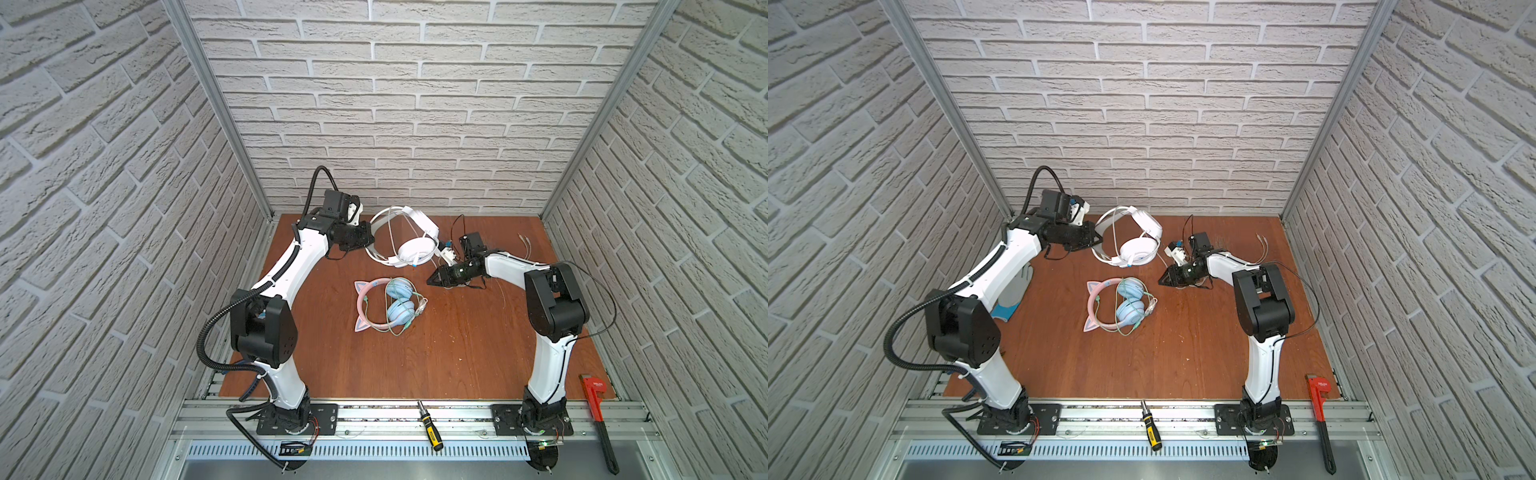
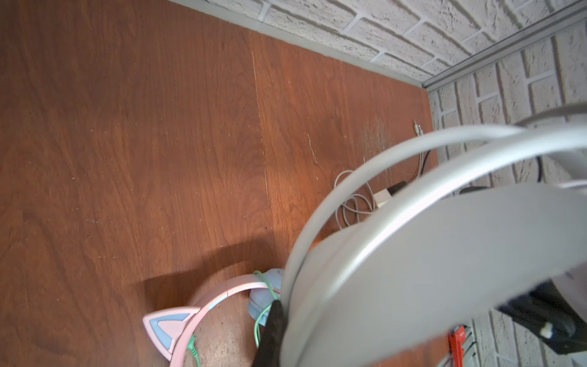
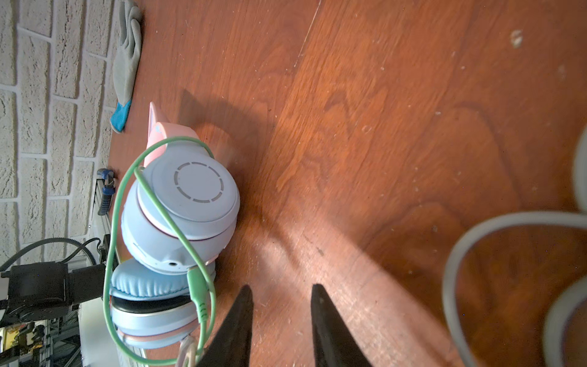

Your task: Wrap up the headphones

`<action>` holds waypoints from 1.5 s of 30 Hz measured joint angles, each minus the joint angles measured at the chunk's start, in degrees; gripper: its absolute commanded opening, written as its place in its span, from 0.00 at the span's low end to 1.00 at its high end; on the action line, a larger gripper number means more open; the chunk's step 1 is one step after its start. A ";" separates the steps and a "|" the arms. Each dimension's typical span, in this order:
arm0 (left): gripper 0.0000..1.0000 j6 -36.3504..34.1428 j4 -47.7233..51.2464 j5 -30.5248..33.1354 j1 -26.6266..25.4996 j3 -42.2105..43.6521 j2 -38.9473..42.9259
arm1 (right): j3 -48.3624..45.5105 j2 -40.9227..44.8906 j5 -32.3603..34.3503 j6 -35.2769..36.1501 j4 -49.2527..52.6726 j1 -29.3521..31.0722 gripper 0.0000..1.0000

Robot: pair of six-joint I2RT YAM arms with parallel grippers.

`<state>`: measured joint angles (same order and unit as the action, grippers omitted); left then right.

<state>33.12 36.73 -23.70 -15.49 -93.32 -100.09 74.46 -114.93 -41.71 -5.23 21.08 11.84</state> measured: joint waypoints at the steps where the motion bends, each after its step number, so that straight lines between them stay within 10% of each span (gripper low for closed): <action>1: 0.00 0.68 -0.63 -0.24 0.28 0.00 -0.02 | -0.68 0.09 -0.09 -0.31 -0.50 0.00 0.32; 26: 0.00 10.12 -7.52 -1.79 1.46 -0.59 -3.34 | -8.79 3.13 1.92 -0.04 -2.43 0.63 0.16; 45: 0.00 14.38 1.64 15.58 1.42 -8.48 -8.68 | -6.80 28.92 16.68 8.81 18.49 15.32 0.06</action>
<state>47.51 38.37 -8.12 -14.06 -101.80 -108.77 67.66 -86.02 -25.04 3.57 39.57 27.16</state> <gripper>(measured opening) 0.077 0.069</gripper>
